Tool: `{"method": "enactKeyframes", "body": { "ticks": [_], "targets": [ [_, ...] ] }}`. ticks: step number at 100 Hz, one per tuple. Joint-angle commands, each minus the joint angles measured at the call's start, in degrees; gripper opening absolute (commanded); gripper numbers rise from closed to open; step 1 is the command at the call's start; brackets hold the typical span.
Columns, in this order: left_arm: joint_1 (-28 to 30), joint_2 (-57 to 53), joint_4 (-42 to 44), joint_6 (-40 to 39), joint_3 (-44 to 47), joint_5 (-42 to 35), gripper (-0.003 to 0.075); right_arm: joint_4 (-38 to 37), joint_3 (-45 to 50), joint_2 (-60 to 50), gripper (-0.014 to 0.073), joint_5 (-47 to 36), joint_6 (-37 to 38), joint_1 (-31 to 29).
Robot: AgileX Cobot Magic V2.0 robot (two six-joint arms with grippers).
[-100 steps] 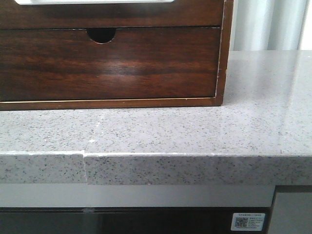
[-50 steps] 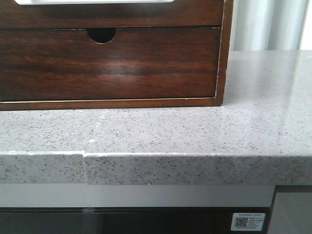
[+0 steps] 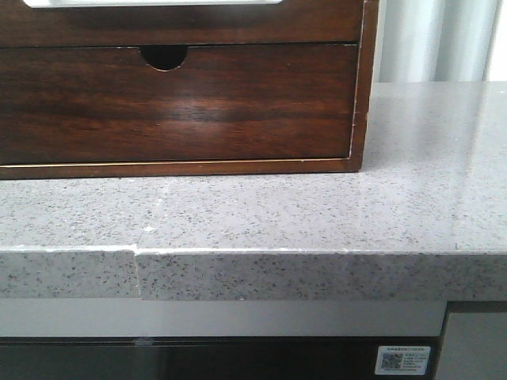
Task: Put scissors in drawer with both arms
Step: 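Hook the left gripper onto the white drawer handle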
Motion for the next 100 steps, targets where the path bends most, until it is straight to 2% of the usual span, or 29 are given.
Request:
{"method": "enactKeyframes", "body": {
  "ticks": [1, 12, 32, 44, 54, 73, 82, 100],
  "targets": [
    [-0.4, 1.8, -14.2, -0.2, -1.6, -4.7, 0.0545, -0.4, -1.9, 0.6, 0.0556, -5.0, -0.5, -0.4],
    [-0.4, 4.4, -22.6, -0.2, -1.6, -2.5, 0.0545, -0.2, -1.9, 0.6, 0.0556, -5.0, -0.5, -0.4],
    [-0.4, 11.0, -31.1, 1.3, -1.6, 1.8, 0.0545, -0.2, -1.9, 0.6, 0.0556, -5.0, -0.5, -0.4],
    [-0.4, 15.2, -42.1, 9.8, -1.7, 3.6, 0.0545, -0.2, -1.9, 0.6, 0.0556, -5.0, -0.5, -0.4],
    [-0.4, 18.9, -53.4, 20.7, -1.7, 5.6, 0.0545, -0.2, -1.9, 0.6, 0.0556, -5.0, -0.5, -0.4],
    [-0.4, 26.8, -72.3, 37.8, -1.7, 15.8, 0.0545, -0.2, -1.9, 0.6, 0.0556, -5.0, -0.5, -0.4],
    [-0.4, 30.0, -77.2, 42.8, -1.7, 20.1, 0.0545, -0.2, -1.9, 0.6, 0.0556, -5.0, -0.5, -0.4],
    [-0.4, 36.7, -77.2, 44.3, -4.0, 27.6, 0.0541, -0.2, -1.9, 0.6, 0.0556, -5.0, -0.5, -0.4]
  ]
}}
